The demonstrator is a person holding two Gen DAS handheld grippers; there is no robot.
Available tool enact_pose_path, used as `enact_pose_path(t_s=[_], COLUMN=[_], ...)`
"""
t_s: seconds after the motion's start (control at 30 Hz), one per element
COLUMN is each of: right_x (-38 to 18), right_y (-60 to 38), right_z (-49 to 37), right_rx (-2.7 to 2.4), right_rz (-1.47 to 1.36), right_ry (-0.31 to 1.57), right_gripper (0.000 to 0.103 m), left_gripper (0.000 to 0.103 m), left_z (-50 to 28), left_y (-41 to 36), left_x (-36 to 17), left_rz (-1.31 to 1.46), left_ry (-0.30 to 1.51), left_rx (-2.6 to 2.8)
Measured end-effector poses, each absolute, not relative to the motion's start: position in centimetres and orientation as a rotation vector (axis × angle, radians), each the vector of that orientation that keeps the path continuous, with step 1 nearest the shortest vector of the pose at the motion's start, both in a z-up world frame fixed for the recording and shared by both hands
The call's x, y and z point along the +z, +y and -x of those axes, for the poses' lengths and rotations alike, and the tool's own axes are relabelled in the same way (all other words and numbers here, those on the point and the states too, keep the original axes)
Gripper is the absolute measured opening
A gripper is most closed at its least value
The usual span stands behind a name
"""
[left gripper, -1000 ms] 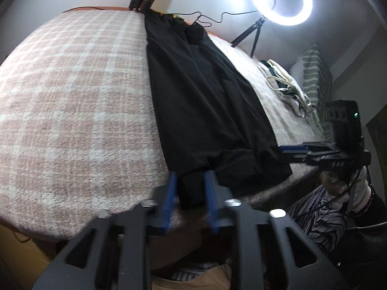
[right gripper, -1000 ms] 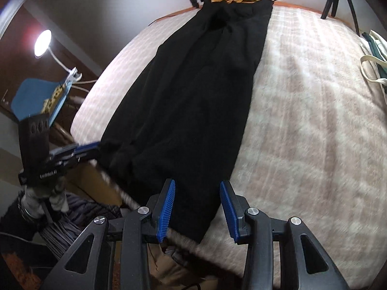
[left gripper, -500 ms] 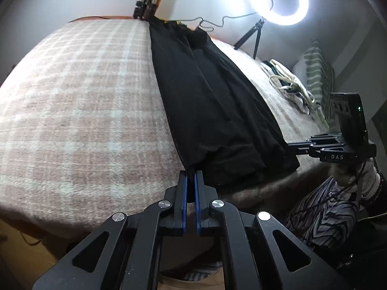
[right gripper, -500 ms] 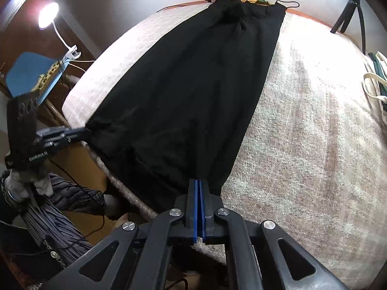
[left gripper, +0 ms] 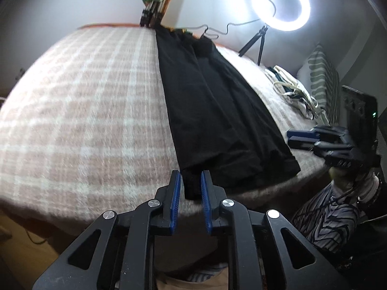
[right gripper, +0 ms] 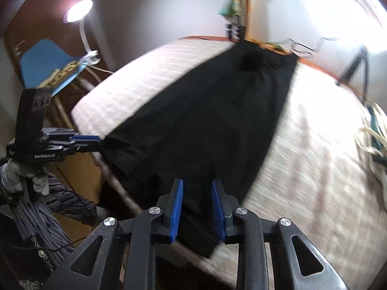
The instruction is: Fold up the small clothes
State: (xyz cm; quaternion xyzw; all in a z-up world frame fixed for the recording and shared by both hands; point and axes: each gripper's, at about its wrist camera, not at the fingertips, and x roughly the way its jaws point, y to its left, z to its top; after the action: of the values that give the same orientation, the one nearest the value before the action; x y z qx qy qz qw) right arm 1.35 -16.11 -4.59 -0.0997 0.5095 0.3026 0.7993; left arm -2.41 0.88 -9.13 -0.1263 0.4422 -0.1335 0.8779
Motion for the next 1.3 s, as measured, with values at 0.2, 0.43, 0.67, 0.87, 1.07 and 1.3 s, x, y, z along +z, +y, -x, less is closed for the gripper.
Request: enact_pose_path(t_s=[0.2, 0.43, 0.67, 0.87, 1.07, 1.3], right_x=[-7.2, -6.5, -4.6, -4.2, -6.0, -7.2], right_y=[-13.4, -14.2, -18.3, -21.1, -22.4, -24.9], right_z=[-1.1, 0.4, 1.4, 1.4, 0.7, 0.6], right_rx=[0.756, 0.9, 0.774, 0.645, 0.62, 0.637], right_rz=[0.239, 0.129, 0.089, 0.095, 0.044, -0.112], right_ry=[1.151, 1.195, 1.157, 1.136, 1.193, 1.253], right_gripper=[0.025, 0.025, 0.027, 0.027, 0.03, 0.03], left_gripper=[0.027, 0.031, 0.031, 0.031, 0.031, 0.038], left_z=[1.5, 1.1, 1.0, 1.1, 1.2, 1.1], left_y=[1.2, 1.0, -0.3, -2.7, -4.3, -2.2], left_x=[-8.6, -7.9, -7.7, -7.3, -7.6, -8.8], left_rz=[0.253, 0.221, 0.2, 0.157, 0.096, 0.127], left_ry=[0.916, 0.901, 0.902, 0.902, 0.903, 0.955], left_rx=[-0.269, -0.277, -0.316, -0.377, -0.398, -0.317])
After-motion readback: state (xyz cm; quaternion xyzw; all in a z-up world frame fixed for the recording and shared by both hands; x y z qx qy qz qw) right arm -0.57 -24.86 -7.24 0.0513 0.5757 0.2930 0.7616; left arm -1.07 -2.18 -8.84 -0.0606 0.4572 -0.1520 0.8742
